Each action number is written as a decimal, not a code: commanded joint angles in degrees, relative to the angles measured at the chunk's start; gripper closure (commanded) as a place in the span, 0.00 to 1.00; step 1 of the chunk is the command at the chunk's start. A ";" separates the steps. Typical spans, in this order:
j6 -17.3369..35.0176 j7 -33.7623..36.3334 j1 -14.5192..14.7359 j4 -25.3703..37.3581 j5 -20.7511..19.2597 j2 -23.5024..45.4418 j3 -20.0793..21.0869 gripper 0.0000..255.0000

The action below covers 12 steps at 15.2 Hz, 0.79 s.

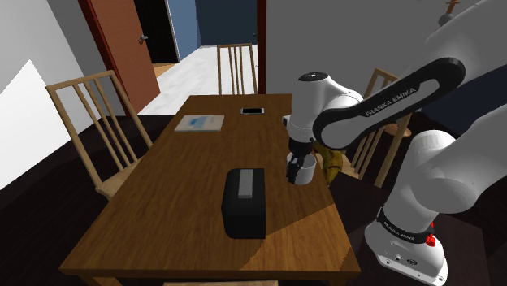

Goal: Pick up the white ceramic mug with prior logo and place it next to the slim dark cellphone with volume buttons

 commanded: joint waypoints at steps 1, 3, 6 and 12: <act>1.00 -0.04 -0.09 -0.38 -0.05 0.58 -0.01 0.00; 1.01 -0.04 -0.09 -0.38 -0.05 0.59 -0.01 0.00; 1.01 -0.04 -0.09 -0.38 -0.05 0.59 -0.01 0.00; 0.99 -0.04 -0.09 -0.37 -0.05 0.58 -0.01 1.00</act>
